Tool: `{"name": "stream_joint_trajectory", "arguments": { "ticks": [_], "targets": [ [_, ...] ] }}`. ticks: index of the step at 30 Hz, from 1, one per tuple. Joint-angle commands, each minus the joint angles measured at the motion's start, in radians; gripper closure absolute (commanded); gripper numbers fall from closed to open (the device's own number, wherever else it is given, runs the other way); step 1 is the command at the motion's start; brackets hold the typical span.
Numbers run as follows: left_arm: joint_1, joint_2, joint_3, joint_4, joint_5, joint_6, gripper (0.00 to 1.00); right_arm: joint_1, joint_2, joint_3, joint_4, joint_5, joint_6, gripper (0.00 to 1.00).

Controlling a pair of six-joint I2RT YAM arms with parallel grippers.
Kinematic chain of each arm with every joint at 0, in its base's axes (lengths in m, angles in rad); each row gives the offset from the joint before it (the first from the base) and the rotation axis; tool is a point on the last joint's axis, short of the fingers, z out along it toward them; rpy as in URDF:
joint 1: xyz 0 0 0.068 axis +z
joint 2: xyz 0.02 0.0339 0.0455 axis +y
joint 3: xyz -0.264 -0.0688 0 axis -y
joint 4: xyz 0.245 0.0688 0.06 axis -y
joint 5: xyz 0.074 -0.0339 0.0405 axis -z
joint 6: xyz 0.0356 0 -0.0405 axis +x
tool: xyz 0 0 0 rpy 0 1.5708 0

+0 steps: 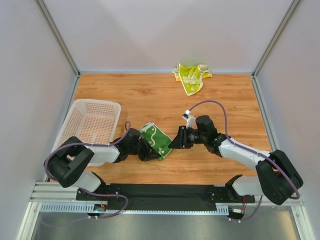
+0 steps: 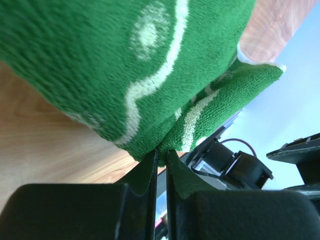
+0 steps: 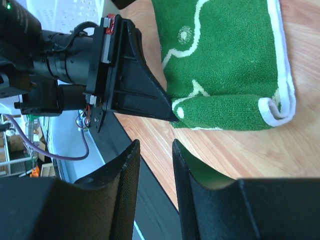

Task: Roll the towels
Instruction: Roll the towel

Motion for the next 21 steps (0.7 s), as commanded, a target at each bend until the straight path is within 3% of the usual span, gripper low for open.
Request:
{"name": "stream_joint_trajectory", "arguments": {
  "ticks": [1, 9, 21],
  "targets": [
    [0.036, 0.035, -0.023, 0.071, 0.082, -0.038, 0.89, 0.013, 0.046, -0.016, 0.144, -0.039, 0.008, 0.66],
    [0.062, 0.081, -0.026, 0.097, 0.119, -0.032, 0.89, 0.016, 0.254, 0.000, 0.307, -0.080, 0.038, 0.72],
    [0.069, 0.077, -0.016, 0.060, 0.122, 0.011, 0.85, 0.008, 0.433, 0.050, 0.335, 0.030, 0.040, 0.75]
  ]
}}
